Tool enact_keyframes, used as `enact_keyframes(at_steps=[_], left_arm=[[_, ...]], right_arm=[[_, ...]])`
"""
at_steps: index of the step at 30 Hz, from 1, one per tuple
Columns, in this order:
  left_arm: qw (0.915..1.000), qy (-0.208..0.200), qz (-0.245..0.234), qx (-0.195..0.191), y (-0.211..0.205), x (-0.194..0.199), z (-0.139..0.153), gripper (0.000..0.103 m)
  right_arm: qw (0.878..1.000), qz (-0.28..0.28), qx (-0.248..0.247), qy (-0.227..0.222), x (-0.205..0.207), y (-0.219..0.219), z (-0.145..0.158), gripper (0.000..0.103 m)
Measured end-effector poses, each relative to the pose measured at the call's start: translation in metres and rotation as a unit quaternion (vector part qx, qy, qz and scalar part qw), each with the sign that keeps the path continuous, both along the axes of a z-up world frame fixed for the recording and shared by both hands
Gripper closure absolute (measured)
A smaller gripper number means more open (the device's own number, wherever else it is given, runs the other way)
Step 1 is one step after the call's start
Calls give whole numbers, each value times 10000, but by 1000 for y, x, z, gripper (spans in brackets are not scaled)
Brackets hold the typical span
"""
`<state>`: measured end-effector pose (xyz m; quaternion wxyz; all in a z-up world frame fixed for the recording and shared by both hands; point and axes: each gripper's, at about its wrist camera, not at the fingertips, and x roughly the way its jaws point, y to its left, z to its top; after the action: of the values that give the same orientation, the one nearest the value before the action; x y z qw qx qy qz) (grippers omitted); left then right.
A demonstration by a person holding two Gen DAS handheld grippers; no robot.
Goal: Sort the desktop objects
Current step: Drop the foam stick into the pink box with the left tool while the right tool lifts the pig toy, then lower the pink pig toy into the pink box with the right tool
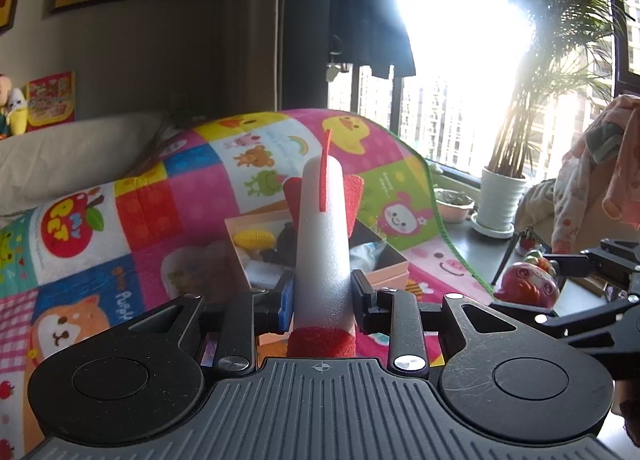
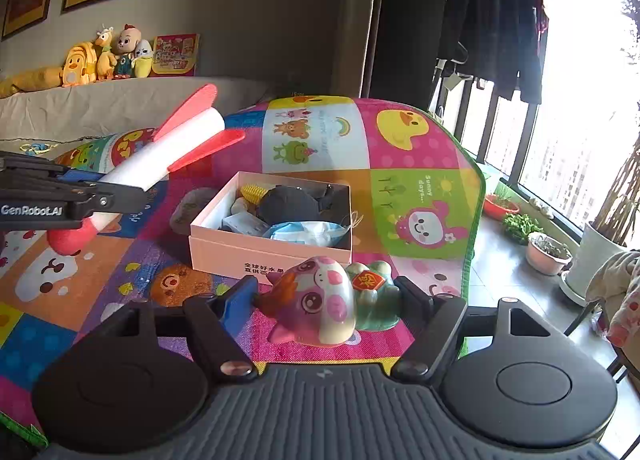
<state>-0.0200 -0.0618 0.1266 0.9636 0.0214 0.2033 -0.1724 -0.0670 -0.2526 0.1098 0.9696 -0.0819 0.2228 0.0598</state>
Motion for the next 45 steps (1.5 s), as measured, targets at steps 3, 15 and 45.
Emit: enact_keyframes(at_steps=[3, 15, 45], left_arm=[[9999, 69, 149, 22, -10, 31, 0, 70], [9935, 826, 723, -295, -13, 142, -40, 29], [9955, 433, 800, -283, 46, 48, -108, 0]], right_arm=[[10000, 72, 4, 26, 2, 2, 0, 29], [9987, 83, 21, 503, 35, -6, -22, 29], [9947, 235, 375, 923, 221, 62, 8, 21]])
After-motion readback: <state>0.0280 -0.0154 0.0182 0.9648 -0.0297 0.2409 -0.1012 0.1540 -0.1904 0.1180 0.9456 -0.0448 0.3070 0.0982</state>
